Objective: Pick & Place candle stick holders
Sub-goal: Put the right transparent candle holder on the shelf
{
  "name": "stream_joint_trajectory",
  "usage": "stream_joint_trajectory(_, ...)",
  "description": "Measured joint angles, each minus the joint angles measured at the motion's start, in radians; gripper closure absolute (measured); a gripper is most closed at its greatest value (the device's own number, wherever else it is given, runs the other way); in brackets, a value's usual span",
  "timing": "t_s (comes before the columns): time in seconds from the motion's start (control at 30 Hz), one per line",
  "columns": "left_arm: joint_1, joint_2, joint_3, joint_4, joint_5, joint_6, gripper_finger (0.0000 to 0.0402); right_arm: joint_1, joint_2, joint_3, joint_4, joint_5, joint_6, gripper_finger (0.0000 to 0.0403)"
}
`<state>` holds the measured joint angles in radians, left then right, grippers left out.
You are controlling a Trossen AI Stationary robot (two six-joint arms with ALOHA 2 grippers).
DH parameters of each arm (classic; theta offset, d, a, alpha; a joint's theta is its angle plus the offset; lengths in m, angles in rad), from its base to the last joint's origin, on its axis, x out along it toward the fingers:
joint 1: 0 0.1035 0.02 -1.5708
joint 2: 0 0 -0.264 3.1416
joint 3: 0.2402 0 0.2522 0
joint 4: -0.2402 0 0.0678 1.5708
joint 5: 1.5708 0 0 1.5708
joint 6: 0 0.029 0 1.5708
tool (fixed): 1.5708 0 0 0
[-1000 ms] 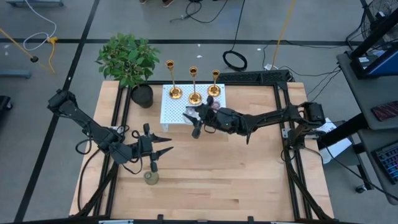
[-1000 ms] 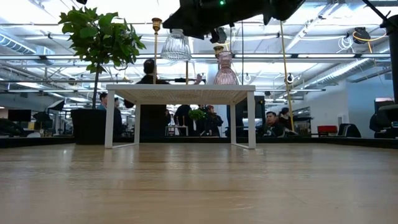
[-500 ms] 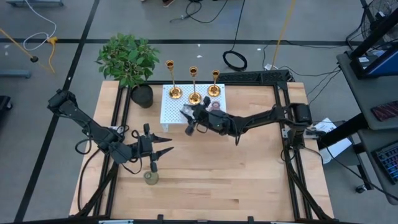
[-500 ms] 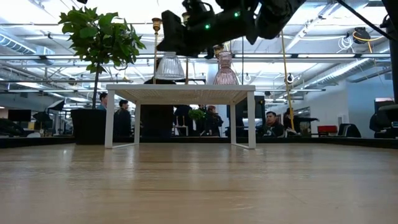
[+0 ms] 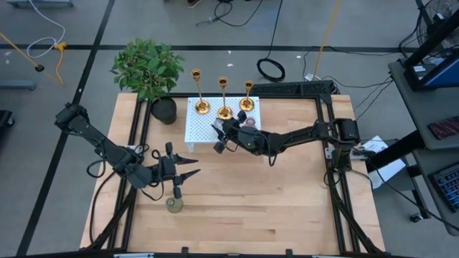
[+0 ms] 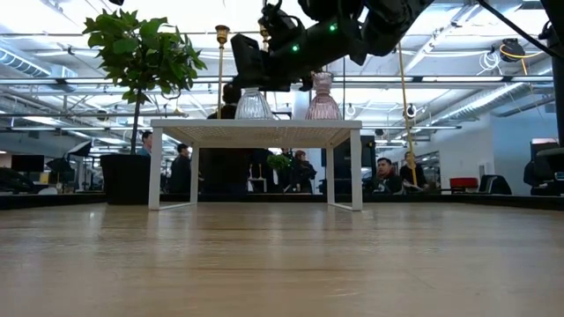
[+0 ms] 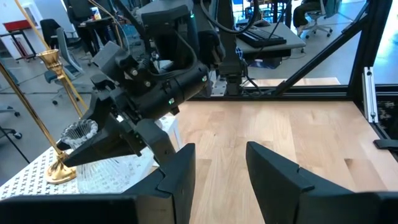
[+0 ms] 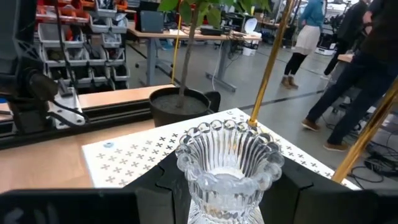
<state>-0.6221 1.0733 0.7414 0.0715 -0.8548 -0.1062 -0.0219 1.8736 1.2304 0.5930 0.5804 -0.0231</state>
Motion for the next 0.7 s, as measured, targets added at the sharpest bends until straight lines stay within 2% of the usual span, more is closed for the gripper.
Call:
stream_joint_trajectory(0.17, 0.0, 0.0, 0.0, 0.0, 0.0, -0.004, 0.0252, -0.011, 0.0, 0.0, 0.0, -0.002, -0.015, 0.0266)
stream_joint_trajectory(0.43, 0.0, 0.0, 0.0, 0.0, 0.0, -0.006, 0.0252, -0.035, 0.0, 0.0, 0.0, -0.001, 0.008, 0.0231)
stream_joint_trajectory(0.7, 0.0, 0.0, 0.0, 0.0, 0.0, -0.006, 0.0252, -0.043, 0.0, -0.001, 0.007, -0.004, 0.008, 0.0225)
